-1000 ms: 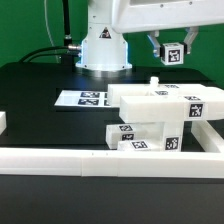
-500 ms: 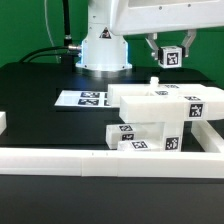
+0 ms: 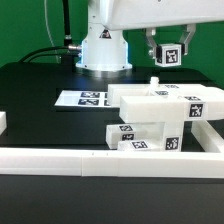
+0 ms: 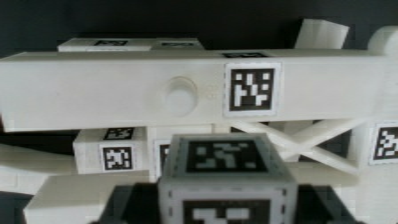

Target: Assemble chair

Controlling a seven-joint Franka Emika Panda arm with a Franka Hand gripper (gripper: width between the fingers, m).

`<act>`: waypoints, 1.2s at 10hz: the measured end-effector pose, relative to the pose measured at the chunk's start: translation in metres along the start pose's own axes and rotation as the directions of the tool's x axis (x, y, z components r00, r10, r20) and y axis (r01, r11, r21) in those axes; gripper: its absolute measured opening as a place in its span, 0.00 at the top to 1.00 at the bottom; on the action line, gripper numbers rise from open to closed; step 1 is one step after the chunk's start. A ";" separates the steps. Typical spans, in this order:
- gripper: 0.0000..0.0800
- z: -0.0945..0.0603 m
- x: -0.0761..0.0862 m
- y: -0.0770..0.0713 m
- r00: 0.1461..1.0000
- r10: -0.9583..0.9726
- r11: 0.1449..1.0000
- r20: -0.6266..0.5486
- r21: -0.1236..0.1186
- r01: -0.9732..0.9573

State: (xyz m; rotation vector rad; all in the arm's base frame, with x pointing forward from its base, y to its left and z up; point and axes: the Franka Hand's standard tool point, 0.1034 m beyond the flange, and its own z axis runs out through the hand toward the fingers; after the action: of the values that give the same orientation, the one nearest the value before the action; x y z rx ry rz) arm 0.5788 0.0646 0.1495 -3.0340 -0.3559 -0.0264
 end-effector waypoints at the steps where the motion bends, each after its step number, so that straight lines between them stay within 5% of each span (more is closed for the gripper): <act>1: 0.64 0.000 0.000 0.000 1.000 0.000 1.000 0.000 0.000 0.000; 3: 0.64 0.000 0.010 0.002 0.999 -0.037 0.999 -0.001 -0.010 0.037; 7: 0.64 0.007 0.058 0.016 0.981 -0.191 0.980 0.029 -0.050 0.192; 12: 0.64 0.015 0.055 0.016 0.980 -0.196 0.979 0.040 -0.047 0.198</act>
Offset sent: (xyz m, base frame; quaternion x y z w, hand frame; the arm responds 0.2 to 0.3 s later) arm 0.0536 0.0013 0.0119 -0.0403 -0.0141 -0.1214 0.9917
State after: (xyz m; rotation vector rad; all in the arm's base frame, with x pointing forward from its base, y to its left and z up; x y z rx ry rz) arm 0.6356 0.0634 0.1349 -3.0393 -0.6671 0.0046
